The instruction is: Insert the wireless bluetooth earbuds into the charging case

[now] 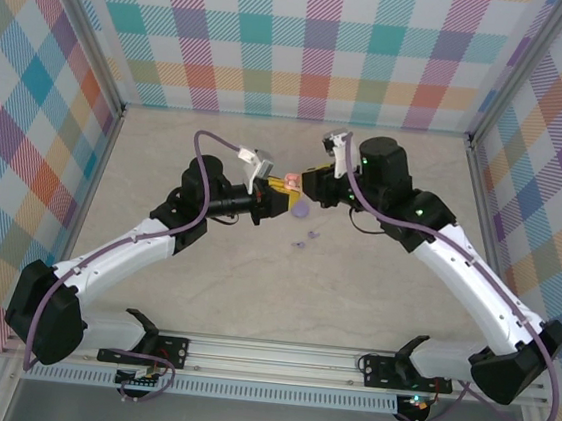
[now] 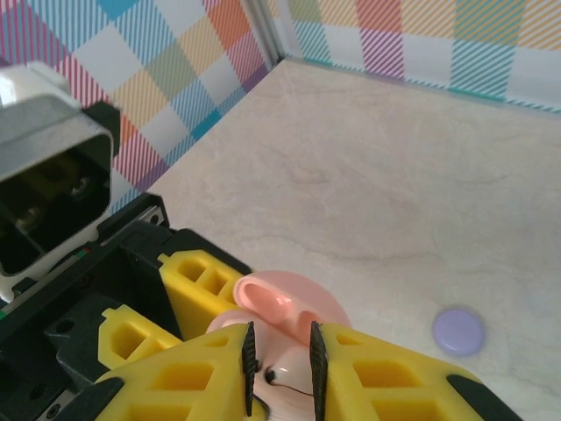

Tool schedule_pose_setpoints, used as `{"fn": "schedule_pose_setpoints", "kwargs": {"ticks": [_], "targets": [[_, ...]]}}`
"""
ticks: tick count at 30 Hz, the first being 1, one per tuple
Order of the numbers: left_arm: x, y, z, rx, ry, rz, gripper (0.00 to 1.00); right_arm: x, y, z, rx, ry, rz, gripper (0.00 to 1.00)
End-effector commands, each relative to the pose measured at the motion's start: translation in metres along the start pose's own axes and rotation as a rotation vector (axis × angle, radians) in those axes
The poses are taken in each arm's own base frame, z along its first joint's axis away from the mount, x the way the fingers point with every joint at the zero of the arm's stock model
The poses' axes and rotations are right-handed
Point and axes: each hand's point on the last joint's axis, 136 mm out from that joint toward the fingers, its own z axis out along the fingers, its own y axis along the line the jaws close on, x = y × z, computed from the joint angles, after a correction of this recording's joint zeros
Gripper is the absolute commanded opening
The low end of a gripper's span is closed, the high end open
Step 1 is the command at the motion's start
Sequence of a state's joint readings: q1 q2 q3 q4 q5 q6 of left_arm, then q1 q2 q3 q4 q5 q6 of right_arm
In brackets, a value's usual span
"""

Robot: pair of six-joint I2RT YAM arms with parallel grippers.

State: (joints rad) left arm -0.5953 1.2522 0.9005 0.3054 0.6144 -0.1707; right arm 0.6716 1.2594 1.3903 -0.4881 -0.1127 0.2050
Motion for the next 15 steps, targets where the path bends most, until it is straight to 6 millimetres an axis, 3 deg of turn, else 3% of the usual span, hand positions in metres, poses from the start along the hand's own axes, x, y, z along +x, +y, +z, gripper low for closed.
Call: {"fn": "schedule_pose_setpoints", "kwargs": {"ticks": [1,8,15], "targets": [[-0.022,-0.022,-0.005,0.059,-0.04,0.066,0.1,-0.003,-0.017,-0.011,0.04,-0.029,0.045,0.25],[-0.03,-0.042,-0.009,0.145,-0.052,0.121,0.1,0.006,-0.032,-0.006,-0.047,0.002,0.107,0.28],[-0.038,-0.063,-0.016,0.207,-0.072,0.226,0.09,0.013,-0.031,0.012,-0.178,0.051,0.138,0.25]]}}
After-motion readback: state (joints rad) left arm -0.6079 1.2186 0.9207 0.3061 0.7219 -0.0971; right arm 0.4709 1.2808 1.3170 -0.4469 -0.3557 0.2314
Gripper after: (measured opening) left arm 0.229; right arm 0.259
